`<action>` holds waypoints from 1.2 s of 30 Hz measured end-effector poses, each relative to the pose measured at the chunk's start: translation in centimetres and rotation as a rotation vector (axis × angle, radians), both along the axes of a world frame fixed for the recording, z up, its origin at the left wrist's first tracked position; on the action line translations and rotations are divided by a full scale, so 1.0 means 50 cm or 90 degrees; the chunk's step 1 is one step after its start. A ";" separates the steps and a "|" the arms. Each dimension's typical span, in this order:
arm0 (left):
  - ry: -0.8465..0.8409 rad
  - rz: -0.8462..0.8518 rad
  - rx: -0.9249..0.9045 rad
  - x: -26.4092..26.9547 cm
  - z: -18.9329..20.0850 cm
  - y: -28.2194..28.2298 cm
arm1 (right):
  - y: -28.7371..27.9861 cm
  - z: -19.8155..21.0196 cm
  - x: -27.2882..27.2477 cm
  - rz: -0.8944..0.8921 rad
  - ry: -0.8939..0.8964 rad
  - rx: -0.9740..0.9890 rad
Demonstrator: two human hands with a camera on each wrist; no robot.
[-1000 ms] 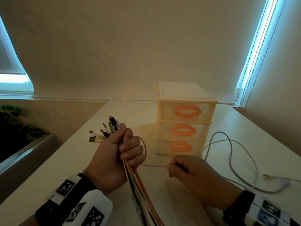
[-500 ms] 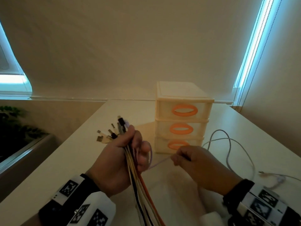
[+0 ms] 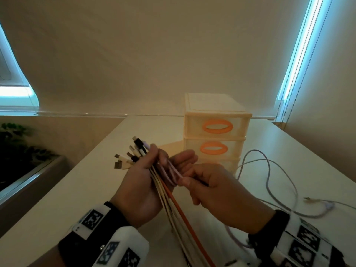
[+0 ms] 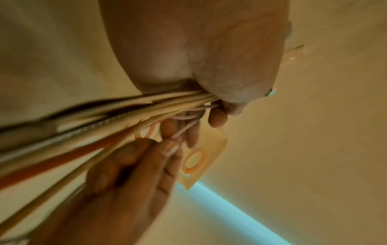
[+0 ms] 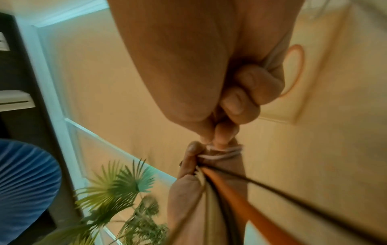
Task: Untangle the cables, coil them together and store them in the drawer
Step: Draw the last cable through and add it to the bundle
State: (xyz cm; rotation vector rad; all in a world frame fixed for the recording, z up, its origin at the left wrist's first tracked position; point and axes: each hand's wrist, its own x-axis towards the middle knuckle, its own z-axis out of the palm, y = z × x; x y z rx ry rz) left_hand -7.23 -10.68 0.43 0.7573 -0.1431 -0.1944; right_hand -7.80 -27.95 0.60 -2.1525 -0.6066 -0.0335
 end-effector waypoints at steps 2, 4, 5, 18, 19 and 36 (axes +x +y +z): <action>0.028 0.033 -0.077 0.000 0.003 0.002 | -0.012 -0.011 0.009 0.012 0.099 0.012; 0.036 0.049 -0.112 0.003 0.002 0.007 | -0.029 -0.014 0.013 0.037 0.219 0.010; 0.036 0.054 -0.119 0.005 0.002 0.010 | -0.039 -0.014 0.014 0.042 0.262 -0.010; -0.109 -0.147 -0.176 0.019 0.004 0.068 | -0.070 -0.018 0.014 0.021 0.357 0.064; -0.127 -0.175 -0.166 0.019 0.005 0.070 | -0.074 -0.017 0.016 0.006 0.328 0.097; -0.177 -0.287 -0.135 0.006 0.021 0.068 | -0.114 0.001 0.017 0.104 0.487 0.054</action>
